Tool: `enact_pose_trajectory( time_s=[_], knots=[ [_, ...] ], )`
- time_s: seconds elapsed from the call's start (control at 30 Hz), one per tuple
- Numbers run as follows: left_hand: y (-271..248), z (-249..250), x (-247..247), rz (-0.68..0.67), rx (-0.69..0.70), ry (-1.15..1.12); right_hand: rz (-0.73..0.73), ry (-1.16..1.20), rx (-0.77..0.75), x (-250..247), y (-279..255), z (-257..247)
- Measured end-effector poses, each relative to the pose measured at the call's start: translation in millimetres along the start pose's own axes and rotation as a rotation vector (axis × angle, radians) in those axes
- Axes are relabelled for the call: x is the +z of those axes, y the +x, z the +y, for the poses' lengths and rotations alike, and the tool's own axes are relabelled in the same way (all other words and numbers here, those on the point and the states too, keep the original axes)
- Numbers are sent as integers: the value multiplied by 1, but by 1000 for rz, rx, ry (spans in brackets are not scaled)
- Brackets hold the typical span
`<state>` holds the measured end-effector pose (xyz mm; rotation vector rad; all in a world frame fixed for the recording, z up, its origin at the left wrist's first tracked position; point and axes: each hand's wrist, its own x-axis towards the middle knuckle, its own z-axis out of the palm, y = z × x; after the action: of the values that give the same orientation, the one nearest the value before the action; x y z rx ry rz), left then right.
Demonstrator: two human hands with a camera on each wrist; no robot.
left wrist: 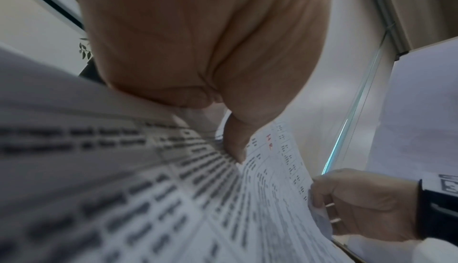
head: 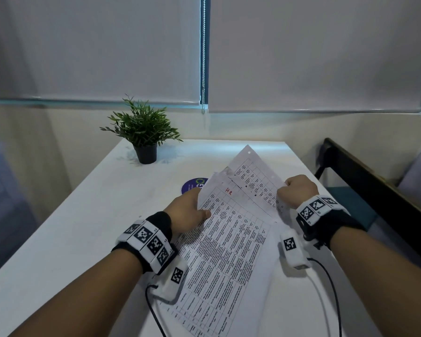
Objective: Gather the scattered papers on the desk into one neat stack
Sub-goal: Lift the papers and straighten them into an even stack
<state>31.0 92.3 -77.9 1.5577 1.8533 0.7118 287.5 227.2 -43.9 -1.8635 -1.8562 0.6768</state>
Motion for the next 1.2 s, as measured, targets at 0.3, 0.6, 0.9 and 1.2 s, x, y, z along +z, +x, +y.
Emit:
enact_pose_trajectory(
  time_s=[0.3,0.6,0.9,1.2],
  knots=[
    [1,-12,-13,-36,9,-92,-100,444,34,4,2,16],
    [3,-19,-11,-110,104,-259,-143,625,34,8,5,12],
    [2,-21,-13,-64,86,-358,-158,603,45,1,4,20],
    [-4,16,-11,205,88,-789,-576,883,-62,-6,-36,17]
  ],
)
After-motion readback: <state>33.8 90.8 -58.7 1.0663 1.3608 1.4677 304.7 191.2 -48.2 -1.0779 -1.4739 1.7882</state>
